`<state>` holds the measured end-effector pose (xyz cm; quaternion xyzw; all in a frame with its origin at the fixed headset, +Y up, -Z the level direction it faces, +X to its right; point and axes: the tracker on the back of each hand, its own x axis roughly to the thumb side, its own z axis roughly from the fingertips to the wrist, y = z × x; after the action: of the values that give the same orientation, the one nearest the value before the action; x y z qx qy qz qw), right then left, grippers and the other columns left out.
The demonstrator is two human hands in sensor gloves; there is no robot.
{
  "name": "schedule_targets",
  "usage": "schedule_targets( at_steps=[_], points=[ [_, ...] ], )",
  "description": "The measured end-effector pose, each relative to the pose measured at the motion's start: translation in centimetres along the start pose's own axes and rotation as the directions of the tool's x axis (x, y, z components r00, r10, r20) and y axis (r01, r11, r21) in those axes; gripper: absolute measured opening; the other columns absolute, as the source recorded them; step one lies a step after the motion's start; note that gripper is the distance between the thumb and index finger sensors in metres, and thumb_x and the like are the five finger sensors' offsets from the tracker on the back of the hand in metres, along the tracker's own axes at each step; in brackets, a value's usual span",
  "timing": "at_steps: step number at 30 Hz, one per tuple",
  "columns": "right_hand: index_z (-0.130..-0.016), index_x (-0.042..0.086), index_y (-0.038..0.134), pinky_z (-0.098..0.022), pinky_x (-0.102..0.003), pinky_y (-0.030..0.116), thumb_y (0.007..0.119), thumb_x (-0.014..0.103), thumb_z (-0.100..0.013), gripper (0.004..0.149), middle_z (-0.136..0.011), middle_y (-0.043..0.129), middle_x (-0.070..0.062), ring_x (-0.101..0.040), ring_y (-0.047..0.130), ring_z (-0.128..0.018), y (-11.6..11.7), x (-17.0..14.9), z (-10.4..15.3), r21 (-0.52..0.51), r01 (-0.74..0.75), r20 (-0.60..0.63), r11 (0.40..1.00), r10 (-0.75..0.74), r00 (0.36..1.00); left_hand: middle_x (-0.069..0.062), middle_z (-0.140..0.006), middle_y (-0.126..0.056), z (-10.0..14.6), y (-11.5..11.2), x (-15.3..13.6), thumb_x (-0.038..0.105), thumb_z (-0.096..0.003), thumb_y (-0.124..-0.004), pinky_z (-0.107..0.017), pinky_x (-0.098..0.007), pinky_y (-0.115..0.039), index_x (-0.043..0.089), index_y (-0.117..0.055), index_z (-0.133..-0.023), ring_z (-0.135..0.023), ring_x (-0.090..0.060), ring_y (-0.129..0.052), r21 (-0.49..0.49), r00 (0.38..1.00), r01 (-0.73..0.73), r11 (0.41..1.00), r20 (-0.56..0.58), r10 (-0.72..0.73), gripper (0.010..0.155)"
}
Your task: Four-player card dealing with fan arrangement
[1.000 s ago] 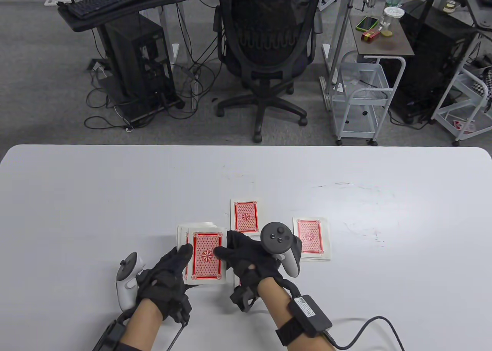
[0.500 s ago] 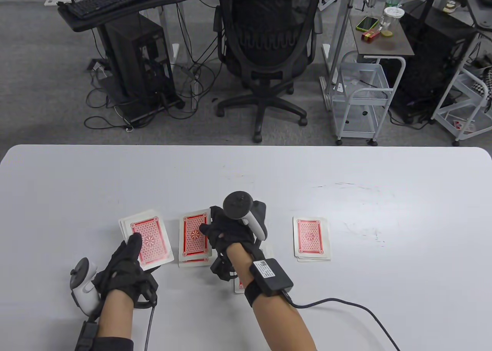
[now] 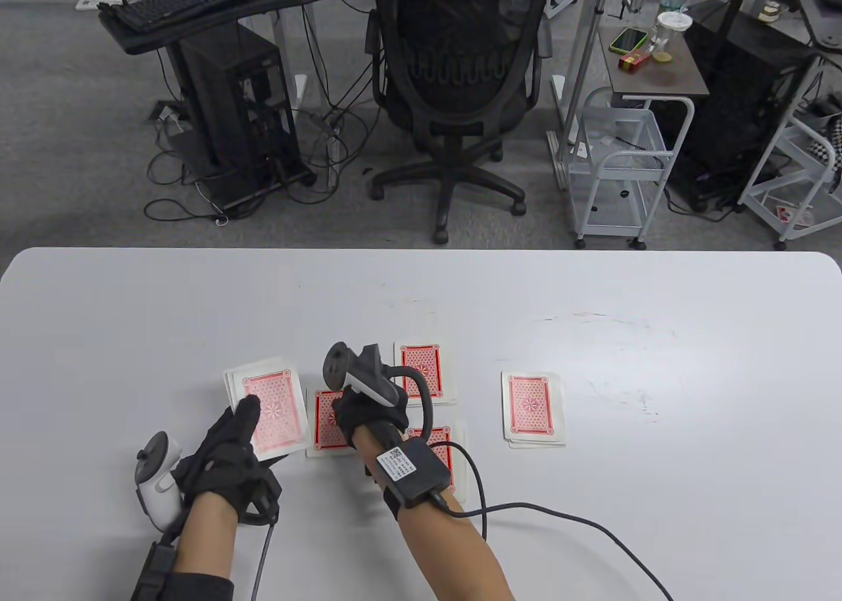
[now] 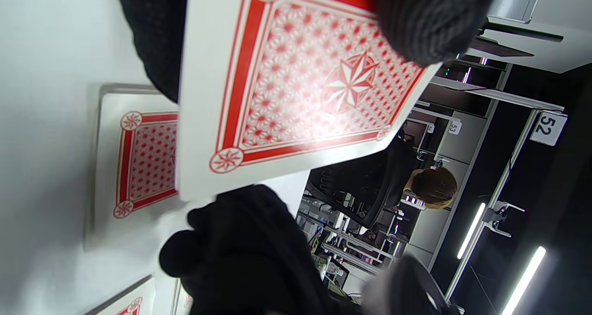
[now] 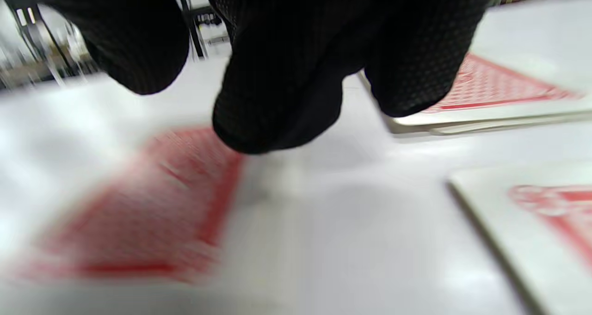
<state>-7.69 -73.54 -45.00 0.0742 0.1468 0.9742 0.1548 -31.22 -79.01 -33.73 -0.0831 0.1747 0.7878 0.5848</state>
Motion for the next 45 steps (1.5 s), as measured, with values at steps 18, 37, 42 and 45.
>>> schedule_targets(
  at_steps=[18, 37, 42, 45],
  points=[
    [-0.090, 0.011, 0.073, -0.051, -0.058, 0.075, 0.094, 0.036, -0.042, 0.058, -0.071, 0.088, -0.002, -0.019, 0.106, -0.048, -0.7, -2.6, 4.6, -0.005, 0.618, 0.312, 0.786, -0.585, 0.748, 0.009, -0.087, -0.092, 0.9, -3.2, -0.7, 0.051, -0.0506, -0.080, -0.052, -0.043, -0.089, 0.032, -0.075, -0.092, -0.073, -0.023, -0.102, -0.105, 0.999, -0.006, 0.994, 0.046, 0.011, 0.046],
    [-0.103, 0.003, 0.055, -0.047, -0.054, 0.075, 0.089, 0.033, -0.049, 0.070, -0.072, 0.085, -0.003, -0.013, 0.096, -0.029, -7.4, -12.0, -1.4, -0.124, 0.326, -0.061, 0.937, -0.335, 0.940, 0.009, -0.089, -0.091, 0.2, -2.3, -0.9, 0.052, -0.0515, -0.079, -0.053, -0.043, -0.088, 0.033, -0.074, -0.093, -0.074, -0.022, -0.102, -0.103, 0.999, -0.037, 0.994, 0.015, 0.039, 0.046],
    [-0.103, 0.005, 0.055, -0.047, -0.053, 0.076, 0.089, 0.036, -0.047, 0.073, -0.071, 0.085, -0.001, -0.012, 0.096, -0.029, -5.1, -13.0, -4.3, -0.112, 0.019, -0.226, 0.994, -0.044, 0.973, 0.009, -0.089, -0.091, -0.2, -1.7, -0.8, 0.052, -0.0516, -0.078, -0.053, -0.042, -0.088, 0.033, -0.074, -0.094, -0.074, -0.022, -0.102, -0.083, 0.999, -0.037, 0.996, 0.013, 0.039, 0.046],
    [-0.103, 0.006, 0.056, -0.047, -0.052, 0.076, 0.091, 0.040, -0.045, 0.076, -0.070, 0.086, -0.001, -0.012, 0.096, -0.030, -3.9, -12.9, -5.1, -0.080, -0.154, -0.281, 0.985, 0.126, 0.951, 0.009, -0.089, -0.091, -0.3, -1.5, -0.7, 0.052, -0.0518, -0.078, -0.053, -0.042, -0.088, 0.033, -0.073, -0.094, -0.074, -0.022, -0.102, -0.083, 0.999, -0.034, 0.996, 0.010, 0.035, 0.046]
  ],
)
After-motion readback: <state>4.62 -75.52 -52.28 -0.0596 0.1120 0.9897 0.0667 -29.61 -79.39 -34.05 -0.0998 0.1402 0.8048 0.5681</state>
